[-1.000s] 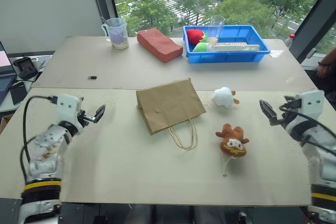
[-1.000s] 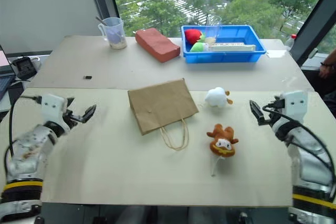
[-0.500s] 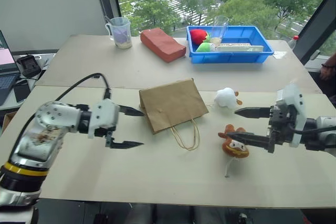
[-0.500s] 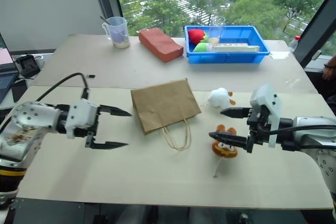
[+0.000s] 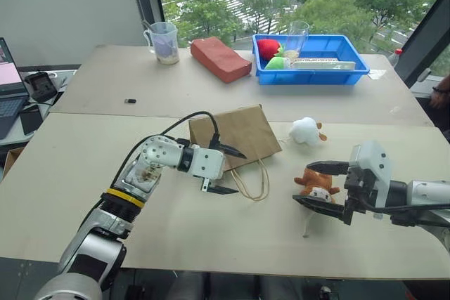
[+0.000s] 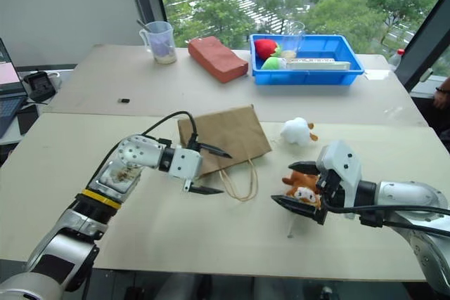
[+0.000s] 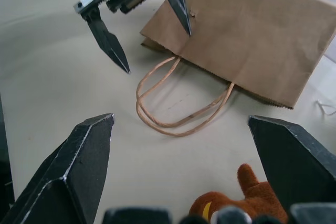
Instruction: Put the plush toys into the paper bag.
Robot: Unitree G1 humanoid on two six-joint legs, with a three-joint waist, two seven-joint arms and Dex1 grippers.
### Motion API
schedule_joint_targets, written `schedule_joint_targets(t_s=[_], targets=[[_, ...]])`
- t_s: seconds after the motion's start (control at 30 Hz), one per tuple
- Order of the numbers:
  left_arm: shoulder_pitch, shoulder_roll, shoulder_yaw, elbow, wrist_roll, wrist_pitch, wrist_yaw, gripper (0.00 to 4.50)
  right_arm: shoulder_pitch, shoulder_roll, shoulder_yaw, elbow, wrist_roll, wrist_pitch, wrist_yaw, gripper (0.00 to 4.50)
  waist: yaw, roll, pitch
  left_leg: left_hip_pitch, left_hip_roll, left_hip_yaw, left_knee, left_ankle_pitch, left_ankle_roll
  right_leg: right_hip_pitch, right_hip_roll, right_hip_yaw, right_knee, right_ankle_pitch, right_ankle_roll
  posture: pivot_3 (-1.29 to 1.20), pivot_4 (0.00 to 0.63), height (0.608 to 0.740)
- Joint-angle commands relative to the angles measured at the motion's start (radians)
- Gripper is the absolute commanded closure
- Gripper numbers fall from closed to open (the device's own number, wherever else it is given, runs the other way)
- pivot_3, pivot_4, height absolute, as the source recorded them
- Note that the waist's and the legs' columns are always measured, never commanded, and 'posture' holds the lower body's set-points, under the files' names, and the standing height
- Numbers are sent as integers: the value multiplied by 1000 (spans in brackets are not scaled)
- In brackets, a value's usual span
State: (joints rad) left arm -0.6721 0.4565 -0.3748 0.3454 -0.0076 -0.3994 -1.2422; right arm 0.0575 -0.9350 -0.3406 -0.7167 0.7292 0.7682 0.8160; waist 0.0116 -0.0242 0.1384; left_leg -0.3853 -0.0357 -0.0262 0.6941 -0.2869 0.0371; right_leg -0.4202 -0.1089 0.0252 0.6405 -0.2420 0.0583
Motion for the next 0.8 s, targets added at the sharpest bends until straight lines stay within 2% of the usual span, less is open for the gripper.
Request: schedule_joint_targets(t_s=[0.03,0.4,0.8], targets=[[-39,-21,-3,56,22,-68,23,52,18,11,-53,-59,27,10,-39,0,0,0,0,0,0,0,0,0,0,0,0,0,0,0,0,0,150,740],[-81,-69,-13,190,57,-150,31,52,74,6,-82,-78,30,3,-78,0,0,0,0,-1,0,0,1,0,1,0,0,0,0,1,1,0,150,740],[-110,-124,-63,302,148,-254,93,52,67,-8,-77,-68,34,-2,-83,0,3,0,0,-1,-1,0,2,0,1,1,0,0,0,1,3,0,150,740]])
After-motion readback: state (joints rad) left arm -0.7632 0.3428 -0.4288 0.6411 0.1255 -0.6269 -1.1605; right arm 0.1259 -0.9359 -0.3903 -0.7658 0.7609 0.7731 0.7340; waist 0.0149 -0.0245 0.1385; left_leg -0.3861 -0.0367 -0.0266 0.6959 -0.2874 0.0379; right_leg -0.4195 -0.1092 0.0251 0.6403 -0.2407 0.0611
